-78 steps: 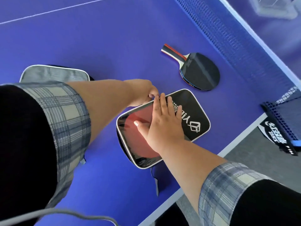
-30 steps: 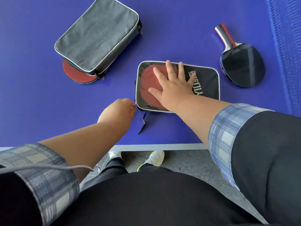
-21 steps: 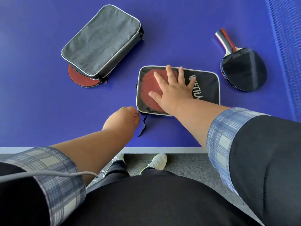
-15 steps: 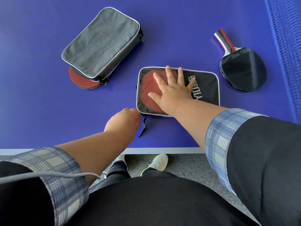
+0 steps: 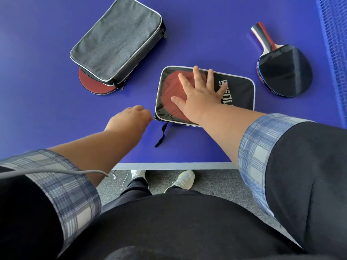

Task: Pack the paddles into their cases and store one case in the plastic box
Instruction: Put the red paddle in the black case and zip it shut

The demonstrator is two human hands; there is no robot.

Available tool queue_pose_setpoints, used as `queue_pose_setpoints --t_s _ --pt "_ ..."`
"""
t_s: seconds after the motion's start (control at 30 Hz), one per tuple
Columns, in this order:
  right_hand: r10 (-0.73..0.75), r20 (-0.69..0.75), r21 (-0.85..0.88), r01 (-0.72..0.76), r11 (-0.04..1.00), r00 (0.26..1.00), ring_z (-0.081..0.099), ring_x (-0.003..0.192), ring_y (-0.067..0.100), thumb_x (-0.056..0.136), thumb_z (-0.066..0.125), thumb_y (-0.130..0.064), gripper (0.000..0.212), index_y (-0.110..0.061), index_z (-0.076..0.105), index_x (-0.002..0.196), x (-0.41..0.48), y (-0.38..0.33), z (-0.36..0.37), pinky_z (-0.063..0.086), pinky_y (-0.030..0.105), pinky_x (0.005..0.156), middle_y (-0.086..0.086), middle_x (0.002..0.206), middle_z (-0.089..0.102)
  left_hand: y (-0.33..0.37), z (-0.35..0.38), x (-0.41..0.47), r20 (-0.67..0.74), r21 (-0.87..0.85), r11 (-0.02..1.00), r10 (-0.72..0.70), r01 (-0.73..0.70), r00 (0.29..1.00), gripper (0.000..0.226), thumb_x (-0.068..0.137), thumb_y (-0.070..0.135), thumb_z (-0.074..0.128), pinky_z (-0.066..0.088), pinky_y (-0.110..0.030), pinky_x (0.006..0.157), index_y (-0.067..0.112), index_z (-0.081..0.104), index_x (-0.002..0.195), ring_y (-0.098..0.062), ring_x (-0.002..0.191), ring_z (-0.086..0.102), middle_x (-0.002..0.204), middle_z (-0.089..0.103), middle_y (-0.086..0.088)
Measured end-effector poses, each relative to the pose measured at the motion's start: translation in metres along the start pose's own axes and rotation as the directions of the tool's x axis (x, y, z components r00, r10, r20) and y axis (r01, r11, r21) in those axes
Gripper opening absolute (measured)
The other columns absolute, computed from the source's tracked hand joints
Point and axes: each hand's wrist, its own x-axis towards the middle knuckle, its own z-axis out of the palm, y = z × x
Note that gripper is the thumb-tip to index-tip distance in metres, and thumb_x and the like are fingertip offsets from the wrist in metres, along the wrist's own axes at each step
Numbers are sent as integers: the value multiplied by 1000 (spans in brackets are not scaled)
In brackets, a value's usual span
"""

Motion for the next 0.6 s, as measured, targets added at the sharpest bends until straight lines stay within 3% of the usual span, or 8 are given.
queue_pose_setpoints --t_s 0.13,0.23,0.47,0.53,0.6 --pt "-3 -20 -2 3 1000 1000 -22 151 37 84 18 -82 79 -52 -4 154 0 -1 1 -6 79 108 -6 168 -17 16 7 -8 -15 -54 996 65 -66 998 19 97 12 54 36 -34 63 26 60 109 -22 100 54 95 40 9" --pt "7 -21 -11 -8 1000 1000 -22 151 36 85 18 -81 78 -51 -3 154 -1 -1 2 -6 79 108 -6 168 -17 32 10 -11 11 -151 988 -9 10 1000 16 99 15 49 39 -35 64 22 61 107 -24 90 52 99 48 4" --pt "-1 13 8 1 1000 1000 -22 151 37 87 25 -80 79 -50 0 155 -3 0 -4 -4 78 110 -5 168 -16 33 3 -10 56 -269 957 -94 106 994 22 99 23 46 49 -37 69 25 65 110 -26 89 59 112 56 0" --pt "-45 -20 32 46 998 999 -17 152 37 90 34 -74 76 -46 10 156 -8 2 -8 -3 76 111 -2 169 -11 30 0 -11 56 -353 927 -118 130 991 21 98 25 48 54 -41 77 26 65 110 -27 91 62 113 57 1" --pt "-207 -103 6 209 978 973 -7 154 36 94 46 -62 64 -41 32 153 -18 -1 -11 -1 73 113 2 170 4 28 -1 -12 49 -399 906 -136 144 990 18 97 27 48 56 -43 77 27 65 106 -26 88 63 112 58 2"
